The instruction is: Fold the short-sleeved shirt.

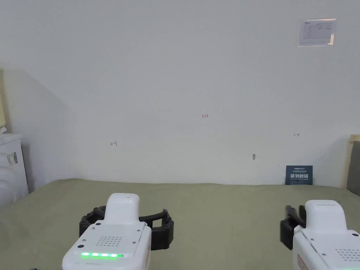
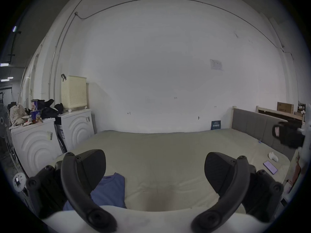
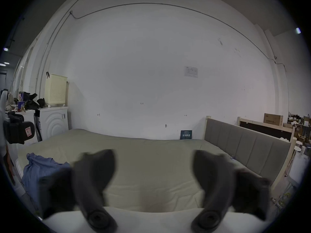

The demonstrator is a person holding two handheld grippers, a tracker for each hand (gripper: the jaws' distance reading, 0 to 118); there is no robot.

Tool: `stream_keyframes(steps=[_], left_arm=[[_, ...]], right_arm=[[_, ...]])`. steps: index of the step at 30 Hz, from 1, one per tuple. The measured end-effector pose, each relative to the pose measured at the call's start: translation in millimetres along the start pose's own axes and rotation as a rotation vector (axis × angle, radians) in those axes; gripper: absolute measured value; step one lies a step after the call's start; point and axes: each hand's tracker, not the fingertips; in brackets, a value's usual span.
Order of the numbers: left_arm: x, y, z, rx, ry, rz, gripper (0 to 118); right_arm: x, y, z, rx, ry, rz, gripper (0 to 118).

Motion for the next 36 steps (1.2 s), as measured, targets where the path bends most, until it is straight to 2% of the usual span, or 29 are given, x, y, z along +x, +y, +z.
stream_keyframes(steps=[1, 3, 4, 5, 6, 7, 9, 16, 20, 25, 29, 36], left_arm=[[1.9, -1.7, 1.9, 0.002, -0.010, -0.004, 117], [4.4, -3.8, 3.2, 0.000, -0.022, -0.019, 107], [5.7, -5.1, 3.6, 0.001, -0.024, -0.020, 80], [5.9, -6.8, 2.8, 0.009, -0.018, -0.019, 30], [6.0, -8.6, -1.9, 0.020, -0.009, 0.012, 0], [4.1, -10.6, 0.6, 0.020, 0.011, 0.021, 0], [2.9, -9.6, -0.4, -0.022, -0.039, 0.058, 0], [3.7, -14.2, 1.0, -0.012, -0.037, 0.035, 0], [-0.2, -13.4, -0.4, -0.016, -0.045, 0.031, 0], [-20.3, -13.7, 0.5, -0.025, -0.003, 0.040, 0], [-61.5, -15.6, 8.4, -0.040, 0.107, 0.060, 0], [-166.1, -26.9, 43.8, -0.070, 0.414, 0.103, 0]], right_arm=[[0.3, -0.7, -0.3, 0.005, -0.005, -0.013, 6], [1.6, 0.4, -0.3, -0.005, 0.002, -0.028, 3], [1.6, 0.3, -0.3, -0.006, 0.002, -0.031, 1], [1.3, -0.4, 0.0, -0.006, 0.002, -0.032, 0], [1.5, -0.5, 0.2, -0.011, 0.001, -0.027, 0], [2.3, -0.8, 1.0, -0.013, 0.000, -0.026, 0], [2.8, -2.3, 2.5, -0.019, 0.005, -0.021, 0], [2.4, -10.6, 3.7, -0.019, -0.022, 0.023, 0], [6.1, -14.2, 1.3, -0.070, 0.019, -0.017, 0], [-10.5, -21.7, -5.4, -0.093, 0.056, 0.008, 0], [-52.0, -26.4, -16.5, -0.100, 0.169, 0.014, 0], [-167.2, -28.9, -24.0, -0.091, 0.451, 0.016, 0]])
